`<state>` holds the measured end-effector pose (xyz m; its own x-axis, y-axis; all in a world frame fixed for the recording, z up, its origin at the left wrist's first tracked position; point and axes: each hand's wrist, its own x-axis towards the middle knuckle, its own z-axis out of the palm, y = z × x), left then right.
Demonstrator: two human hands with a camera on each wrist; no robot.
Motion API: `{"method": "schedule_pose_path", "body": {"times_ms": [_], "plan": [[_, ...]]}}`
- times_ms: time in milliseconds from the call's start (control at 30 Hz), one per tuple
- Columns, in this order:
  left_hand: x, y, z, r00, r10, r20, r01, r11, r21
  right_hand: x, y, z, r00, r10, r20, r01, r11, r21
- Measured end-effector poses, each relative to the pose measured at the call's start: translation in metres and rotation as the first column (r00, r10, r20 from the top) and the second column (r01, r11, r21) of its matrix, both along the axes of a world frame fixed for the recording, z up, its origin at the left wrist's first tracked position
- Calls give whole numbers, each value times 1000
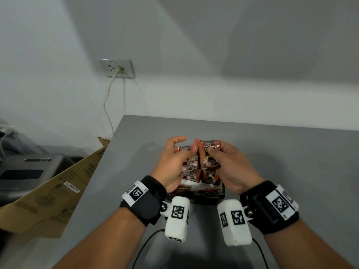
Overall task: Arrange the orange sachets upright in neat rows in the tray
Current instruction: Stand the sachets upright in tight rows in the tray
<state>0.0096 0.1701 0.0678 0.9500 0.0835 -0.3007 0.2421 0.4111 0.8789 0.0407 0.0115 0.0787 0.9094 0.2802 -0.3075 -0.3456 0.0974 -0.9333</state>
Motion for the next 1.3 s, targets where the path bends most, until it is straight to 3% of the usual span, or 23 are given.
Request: {"method": "schedule_pose_path", "body": {"times_ms": [67,133,233,433,567,667,800,933,1033,1167,1300], "plan": [[1,4,0,999,8,-34,-10,998,-68,3,-4,3,997,-70,-31,71,997,41],[2,8,-3,1000,21,-14,-21,1000,16,7,-10,4,995,-93,-28,95,994,52],[0,4,-4,998,-6,55,-2,990,141,4,-9,5,1000,-26,-3,26,998,57],[-2,-1,-5,993,-23,116,3,986,166,-4,1,-2,997,27,-70,-25,999,26],[0,1,-4,1000,11,29,-13,999,50,-1,-1,-5,995,9,-96,-4,999,54],[3,12,-7,999,31,-18,-32,999,-33,10,-12,-7,989,-104,-101,112,990,80],[0,18,-10,1000,3,29,-4,999,39,16,-27,-8,983,-152,-104,163,980,115],[4,9,-16,999,46,1,-45,983,178,4,-13,-7,998,-52,-44,56,994,91],[5,0,-13,997,69,-21,-69,997,23,-5,3,-5,999,-6,45,6,1000,6],[1,6,-3,997,-48,-59,28,954,-298,-9,6,4,940,107,325,11,940,-341],[-3,9,-2,998,-32,51,51,900,-432,-9,9,9,915,150,375,-23,946,-324]]}}
